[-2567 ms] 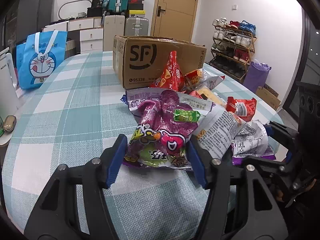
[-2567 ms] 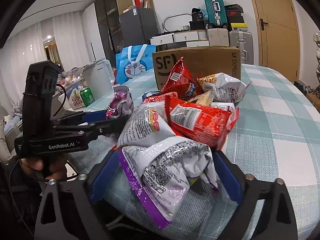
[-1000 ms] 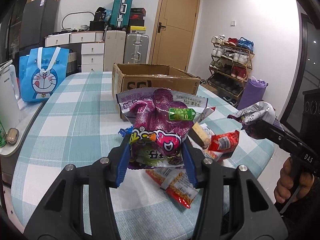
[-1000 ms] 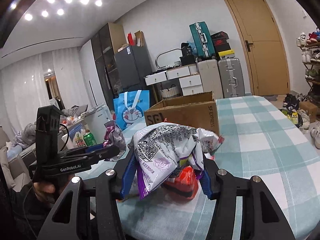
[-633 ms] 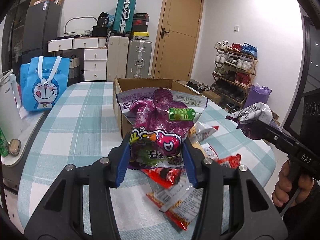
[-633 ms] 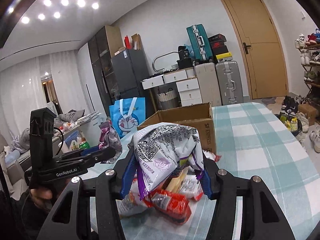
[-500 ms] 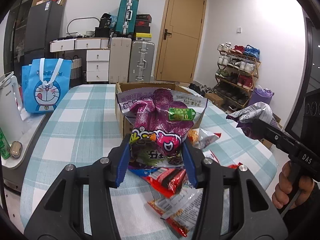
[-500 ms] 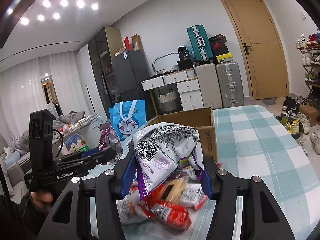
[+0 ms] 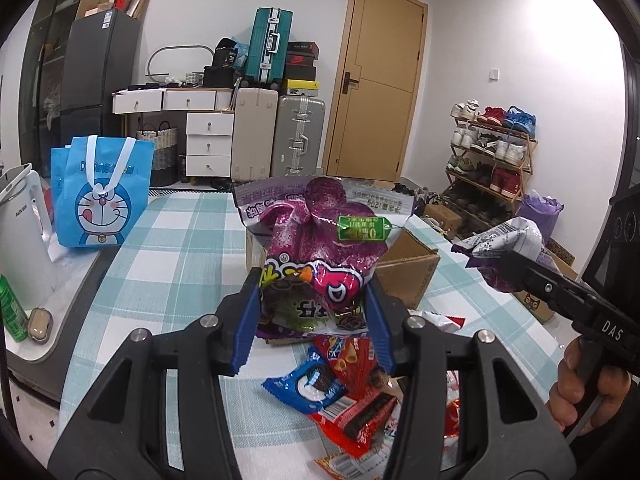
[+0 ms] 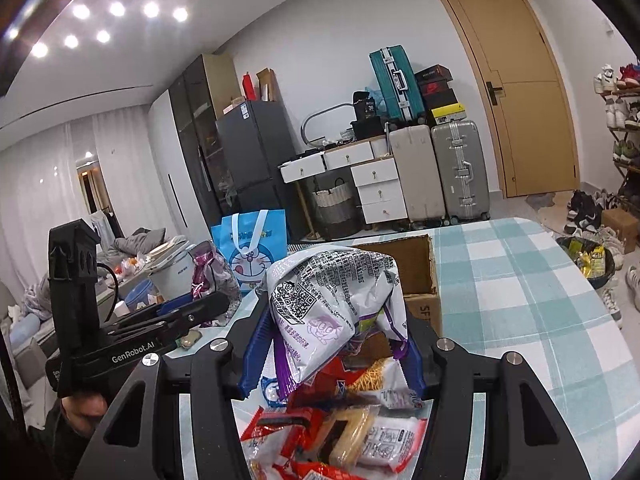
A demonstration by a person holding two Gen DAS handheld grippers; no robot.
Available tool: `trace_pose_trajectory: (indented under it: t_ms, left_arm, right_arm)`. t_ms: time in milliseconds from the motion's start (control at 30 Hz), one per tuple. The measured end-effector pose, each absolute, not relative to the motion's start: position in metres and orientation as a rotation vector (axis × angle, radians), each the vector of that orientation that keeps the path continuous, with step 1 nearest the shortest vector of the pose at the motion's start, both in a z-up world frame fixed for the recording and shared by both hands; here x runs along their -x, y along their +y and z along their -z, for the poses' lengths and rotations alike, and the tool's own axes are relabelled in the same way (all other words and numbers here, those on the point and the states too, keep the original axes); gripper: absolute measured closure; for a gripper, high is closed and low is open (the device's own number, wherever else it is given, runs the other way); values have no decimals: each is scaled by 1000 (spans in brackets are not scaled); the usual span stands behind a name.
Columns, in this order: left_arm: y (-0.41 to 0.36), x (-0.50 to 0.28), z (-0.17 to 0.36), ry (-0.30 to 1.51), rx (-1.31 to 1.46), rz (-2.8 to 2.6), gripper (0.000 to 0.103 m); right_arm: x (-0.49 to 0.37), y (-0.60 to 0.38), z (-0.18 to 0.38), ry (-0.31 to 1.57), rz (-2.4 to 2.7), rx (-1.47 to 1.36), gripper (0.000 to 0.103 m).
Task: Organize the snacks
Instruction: 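Carry both bags over the cardboard box and open both grippers to drop them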
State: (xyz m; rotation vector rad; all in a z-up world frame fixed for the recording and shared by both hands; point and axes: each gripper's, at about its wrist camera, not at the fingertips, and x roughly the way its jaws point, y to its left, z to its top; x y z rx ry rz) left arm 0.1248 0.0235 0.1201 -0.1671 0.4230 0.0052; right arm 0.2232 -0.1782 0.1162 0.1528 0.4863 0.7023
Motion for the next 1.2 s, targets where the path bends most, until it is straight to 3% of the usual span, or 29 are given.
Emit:
trace_pose_trajectory:
  t_ms: [1200]
  left_arm:
    - [23,-238,-99,517,131,-64,58]
  right_arm:
    - [-319,-133,-96,610,-659,-128,46]
